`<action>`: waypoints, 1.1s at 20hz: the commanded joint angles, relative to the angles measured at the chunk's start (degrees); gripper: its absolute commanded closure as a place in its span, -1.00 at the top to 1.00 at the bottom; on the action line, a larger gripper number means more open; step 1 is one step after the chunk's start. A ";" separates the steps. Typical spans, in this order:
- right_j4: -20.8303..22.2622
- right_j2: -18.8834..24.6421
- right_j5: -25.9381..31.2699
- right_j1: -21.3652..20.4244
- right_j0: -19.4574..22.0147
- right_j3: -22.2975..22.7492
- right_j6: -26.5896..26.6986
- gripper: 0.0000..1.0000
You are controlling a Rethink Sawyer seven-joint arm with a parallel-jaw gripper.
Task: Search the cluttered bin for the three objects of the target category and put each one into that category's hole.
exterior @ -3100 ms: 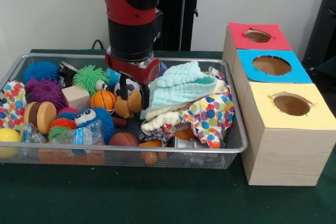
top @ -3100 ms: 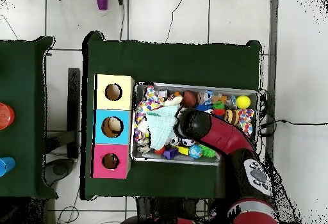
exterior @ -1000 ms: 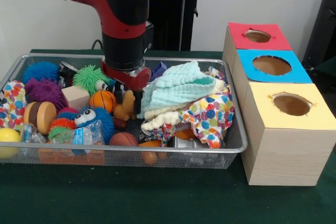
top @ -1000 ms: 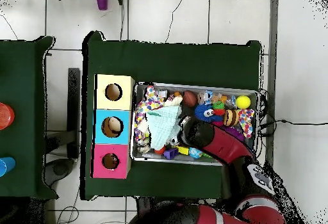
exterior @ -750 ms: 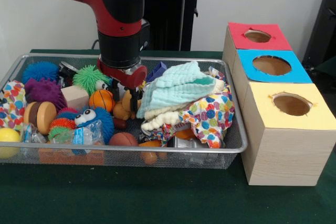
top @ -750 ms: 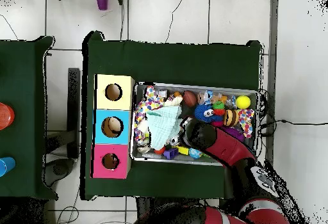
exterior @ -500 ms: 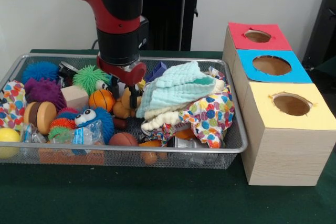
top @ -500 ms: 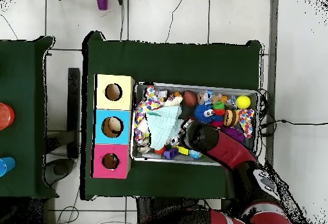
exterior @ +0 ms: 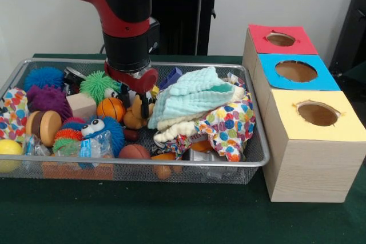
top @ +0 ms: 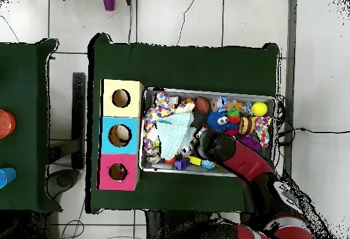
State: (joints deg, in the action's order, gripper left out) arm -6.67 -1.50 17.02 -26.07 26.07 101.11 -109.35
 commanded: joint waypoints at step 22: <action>3.45 6.37 3.33 1.07 1.88 -0.27 -2.76 -1.00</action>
State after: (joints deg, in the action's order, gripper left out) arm -4.16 0.46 13.10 -22.88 27.75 101.10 -109.35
